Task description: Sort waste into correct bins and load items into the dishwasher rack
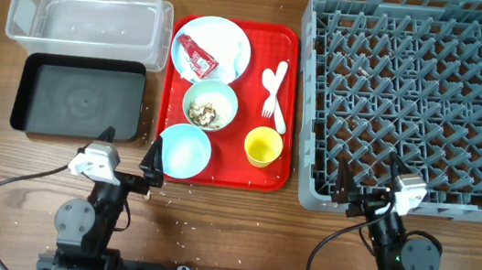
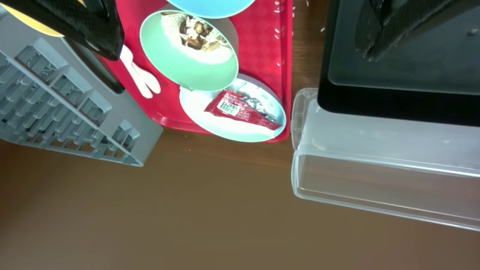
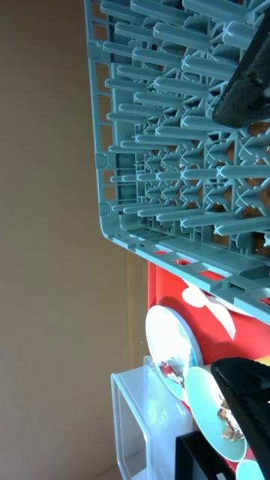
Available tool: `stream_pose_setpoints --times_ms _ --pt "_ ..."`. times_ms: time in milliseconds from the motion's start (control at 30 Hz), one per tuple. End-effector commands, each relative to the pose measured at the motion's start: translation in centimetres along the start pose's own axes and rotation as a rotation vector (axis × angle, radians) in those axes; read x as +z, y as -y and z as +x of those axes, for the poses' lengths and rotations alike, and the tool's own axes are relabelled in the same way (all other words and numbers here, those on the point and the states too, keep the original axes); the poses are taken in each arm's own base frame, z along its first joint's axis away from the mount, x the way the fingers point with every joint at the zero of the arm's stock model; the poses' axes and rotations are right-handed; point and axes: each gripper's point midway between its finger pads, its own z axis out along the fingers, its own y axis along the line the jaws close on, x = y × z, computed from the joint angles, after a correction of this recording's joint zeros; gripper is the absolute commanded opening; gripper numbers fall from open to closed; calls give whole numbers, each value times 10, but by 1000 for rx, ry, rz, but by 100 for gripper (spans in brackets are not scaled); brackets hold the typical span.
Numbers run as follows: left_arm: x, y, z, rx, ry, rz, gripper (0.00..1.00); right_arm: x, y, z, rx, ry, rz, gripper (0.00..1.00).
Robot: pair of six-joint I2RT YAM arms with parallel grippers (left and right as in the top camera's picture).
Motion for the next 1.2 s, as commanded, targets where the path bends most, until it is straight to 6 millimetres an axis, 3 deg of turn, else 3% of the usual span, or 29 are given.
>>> stream_pose_setpoints --times_ms 0,1067,1167 --pt "0 -4 1 19 1 -16 100 0 -1 1 -4 -1 -3 100" --pt "0 -4 1 19 4 -15 100 0 0 0 -6 1 1 99" --pt "0 7 -2 22 11 42 100 0 -1 -5 -8 21 -2 100"
